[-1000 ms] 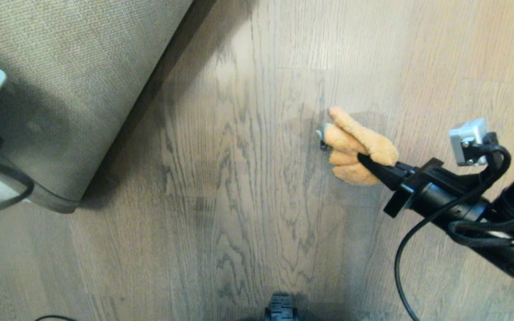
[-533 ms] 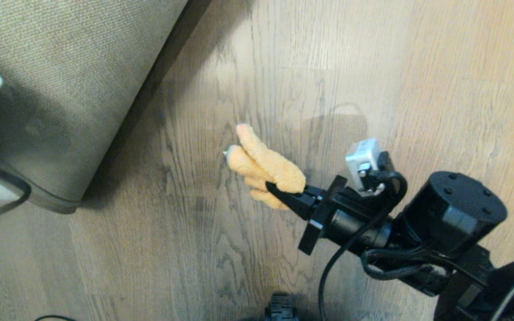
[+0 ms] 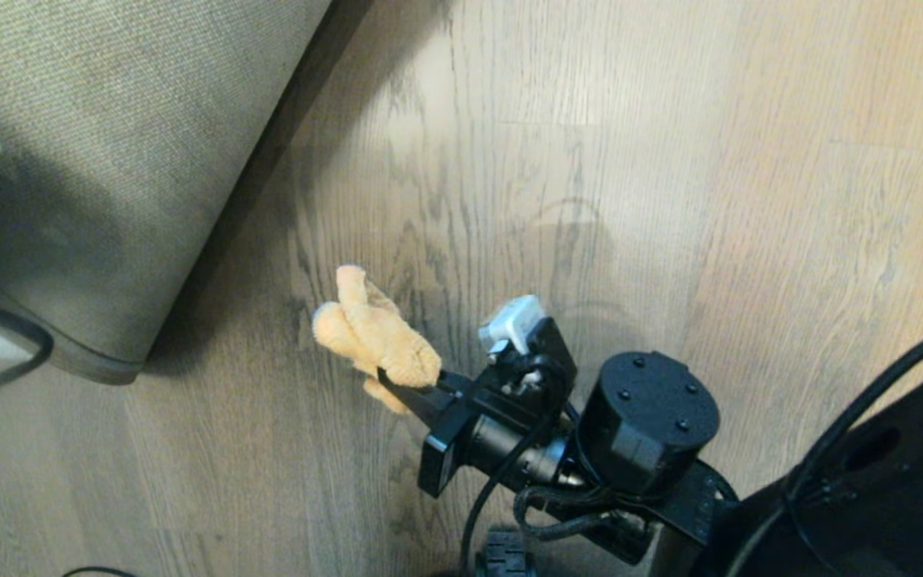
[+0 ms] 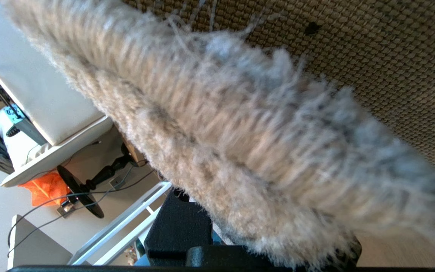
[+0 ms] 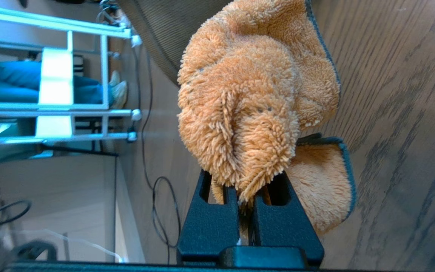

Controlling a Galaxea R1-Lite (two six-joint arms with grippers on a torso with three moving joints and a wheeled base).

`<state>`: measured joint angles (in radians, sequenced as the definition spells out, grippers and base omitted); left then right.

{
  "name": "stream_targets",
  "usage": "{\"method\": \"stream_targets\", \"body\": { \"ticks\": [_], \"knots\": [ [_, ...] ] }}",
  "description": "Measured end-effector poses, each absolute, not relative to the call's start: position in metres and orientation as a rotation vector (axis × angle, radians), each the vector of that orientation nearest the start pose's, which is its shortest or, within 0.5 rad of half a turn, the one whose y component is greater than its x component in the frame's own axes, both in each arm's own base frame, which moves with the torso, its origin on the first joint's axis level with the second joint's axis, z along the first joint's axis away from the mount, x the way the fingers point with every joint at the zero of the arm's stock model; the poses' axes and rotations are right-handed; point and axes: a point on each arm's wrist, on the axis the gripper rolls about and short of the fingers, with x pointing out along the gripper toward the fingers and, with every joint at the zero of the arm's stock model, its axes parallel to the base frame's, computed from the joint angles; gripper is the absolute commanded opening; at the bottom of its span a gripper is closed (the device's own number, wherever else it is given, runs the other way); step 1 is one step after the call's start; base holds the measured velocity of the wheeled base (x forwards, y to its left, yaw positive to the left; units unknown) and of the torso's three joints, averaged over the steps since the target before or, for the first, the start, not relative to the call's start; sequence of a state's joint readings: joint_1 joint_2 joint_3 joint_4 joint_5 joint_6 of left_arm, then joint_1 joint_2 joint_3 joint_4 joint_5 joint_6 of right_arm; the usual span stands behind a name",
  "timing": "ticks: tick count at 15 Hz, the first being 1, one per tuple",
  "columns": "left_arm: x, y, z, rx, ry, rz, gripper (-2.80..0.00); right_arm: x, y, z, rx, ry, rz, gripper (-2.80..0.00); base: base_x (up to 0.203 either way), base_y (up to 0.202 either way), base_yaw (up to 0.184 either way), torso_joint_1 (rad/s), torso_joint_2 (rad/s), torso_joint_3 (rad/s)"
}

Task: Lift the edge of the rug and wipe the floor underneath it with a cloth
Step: Wipe the floor under the carpet with a rag

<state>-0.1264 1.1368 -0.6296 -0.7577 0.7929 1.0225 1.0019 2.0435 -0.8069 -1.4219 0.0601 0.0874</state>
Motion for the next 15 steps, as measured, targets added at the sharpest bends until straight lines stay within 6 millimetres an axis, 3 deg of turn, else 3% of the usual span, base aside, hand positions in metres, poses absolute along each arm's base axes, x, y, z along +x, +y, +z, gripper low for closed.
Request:
{"method": "stream_targets", "body": {
  "ticks": [15],
  "knots": [
    [0.157,-0.003,0.271,0.861,0.151,0.721,-2.80,0.233,0.366,0.102,0.188,-0.120,0.956,-2.80,0.000,0.000,0.000,0.000,0.00,0.000]
  ]
}}
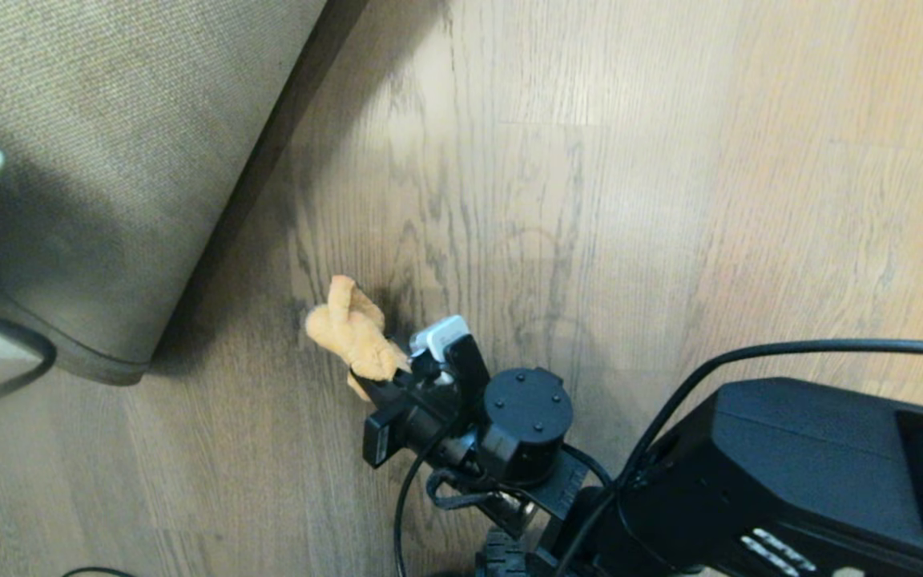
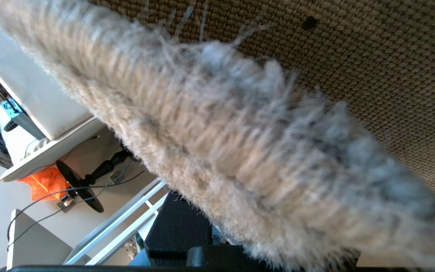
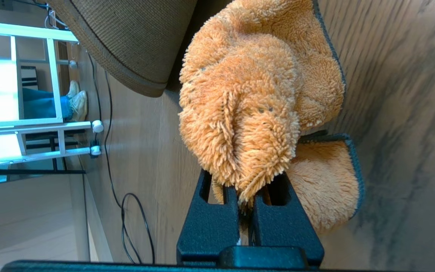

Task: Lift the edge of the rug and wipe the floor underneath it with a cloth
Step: Wipe the floor under the carpet with a rag

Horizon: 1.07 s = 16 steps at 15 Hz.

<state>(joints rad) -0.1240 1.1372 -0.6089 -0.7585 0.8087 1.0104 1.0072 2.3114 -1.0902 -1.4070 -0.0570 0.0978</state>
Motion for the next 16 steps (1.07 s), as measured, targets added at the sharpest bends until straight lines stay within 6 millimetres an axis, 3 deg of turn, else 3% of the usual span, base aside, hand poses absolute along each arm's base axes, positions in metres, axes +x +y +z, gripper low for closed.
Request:
{"method": "stream_targets", "body": {
  "ticks": [8,16],
  "knots": [
    [0.157,-0.003,0.269,0.864,0.159,0.719,-2.80,0.248,0.388,0.097,0.229,-0.172,0.951,-2.80,0.000,0.000,0.000,0.000,0.00,0.000],
    [0.157,-0.003,0.264,0.868,0.180,0.721,-2.80,0.272,0.388,0.079,0.226,-0.172,0.884,-2.80,0.000,0.000,0.000,0.000,0.00,0.000]
  ]
}}
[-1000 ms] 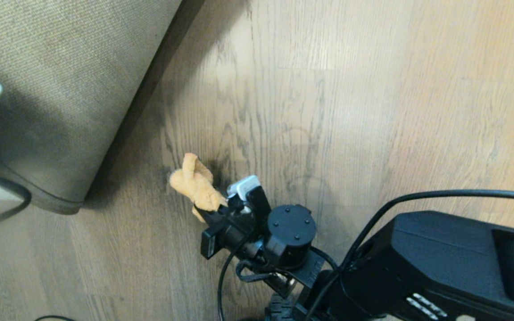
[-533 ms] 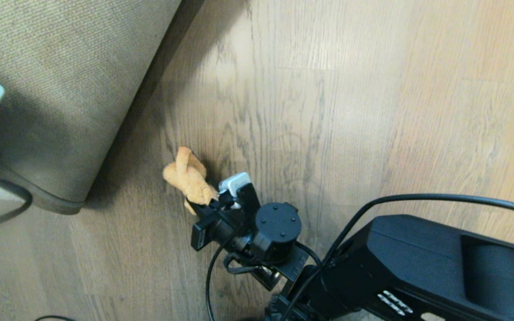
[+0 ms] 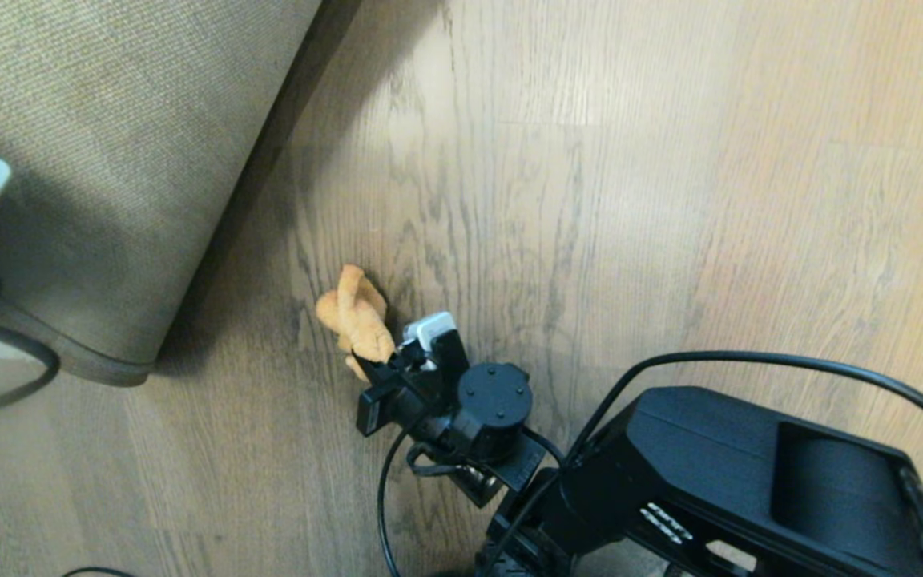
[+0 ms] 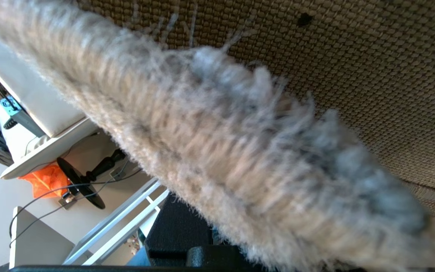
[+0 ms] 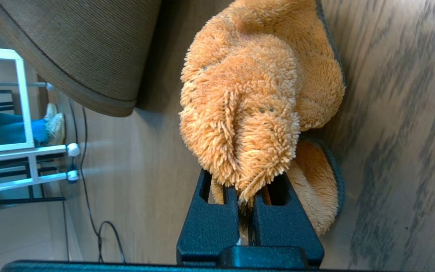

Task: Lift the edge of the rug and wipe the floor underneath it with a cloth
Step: Wipe the floor under the carpet with a rag

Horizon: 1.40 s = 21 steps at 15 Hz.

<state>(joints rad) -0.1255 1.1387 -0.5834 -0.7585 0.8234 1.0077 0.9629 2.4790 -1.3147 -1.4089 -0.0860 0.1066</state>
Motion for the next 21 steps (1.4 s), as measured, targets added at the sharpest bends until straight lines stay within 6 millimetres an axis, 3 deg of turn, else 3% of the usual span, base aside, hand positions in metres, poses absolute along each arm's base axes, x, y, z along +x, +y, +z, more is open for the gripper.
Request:
{"method": "stream_targets", "body": {
  "ticks": [10,21],
  "knots": [
    [0.158,-0.003,0.260,0.858,0.188,0.716,-2.80,0.290,0.380,0.067,0.211,-0.166,0.831,-2.80,0.000,0.000,0.000,0.000,0.00,0.000],
    [0.159,-0.004,0.259,0.860,0.189,0.710,-2.80,0.314,0.351,0.099,0.227,-0.225,0.748,-2.80,0.000,0.000,0.000,0.000,0.00,0.000]
  ]
}}
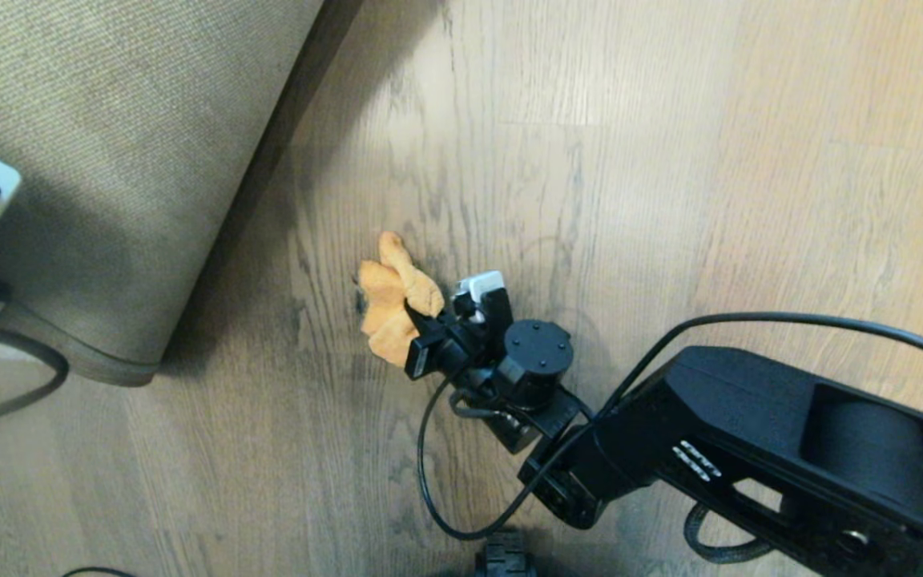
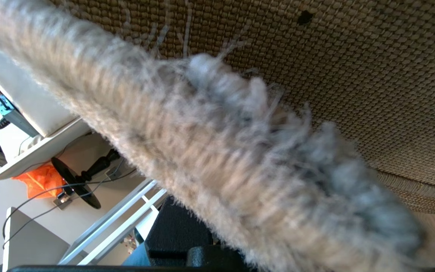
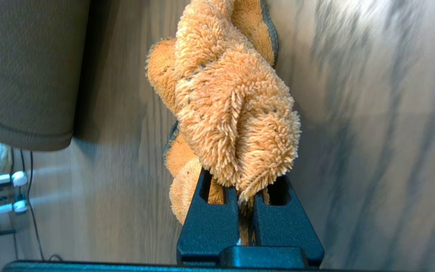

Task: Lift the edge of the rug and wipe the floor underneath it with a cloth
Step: Wipe the floor under the carpet with a rag

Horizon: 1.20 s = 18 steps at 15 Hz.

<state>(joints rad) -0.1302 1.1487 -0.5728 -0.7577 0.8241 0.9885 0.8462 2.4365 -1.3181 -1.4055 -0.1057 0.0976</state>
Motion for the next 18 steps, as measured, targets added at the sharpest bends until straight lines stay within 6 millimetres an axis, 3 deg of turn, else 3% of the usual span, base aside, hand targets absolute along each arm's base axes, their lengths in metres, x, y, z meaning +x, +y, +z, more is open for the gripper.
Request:
{"method": "stream_targets", "body": {
  "ticks": [6,13,18],
  "knots": [
    [0.159,-0.004,0.259,0.860,0.189,0.710,-2.80,0.325,0.335,0.115,0.235,-0.257,0.710,-2.80,0.000,0.000,0.000,0.000,0.00,0.000],
    [0.160,-0.004,0.259,0.860,0.190,0.709,-2.80,0.353,0.297,0.132,0.234,-0.301,0.615,-2.80,0.000,0.000,0.000,0.000,0.00,0.000],
    [0.160,-0.004,0.258,0.861,0.192,0.708,-2.80,0.343,0.302,0.133,0.236,-0.292,0.629,-2.80,0.000,0.000,0.000,0.000,0.00,0.000]
  ]
}}
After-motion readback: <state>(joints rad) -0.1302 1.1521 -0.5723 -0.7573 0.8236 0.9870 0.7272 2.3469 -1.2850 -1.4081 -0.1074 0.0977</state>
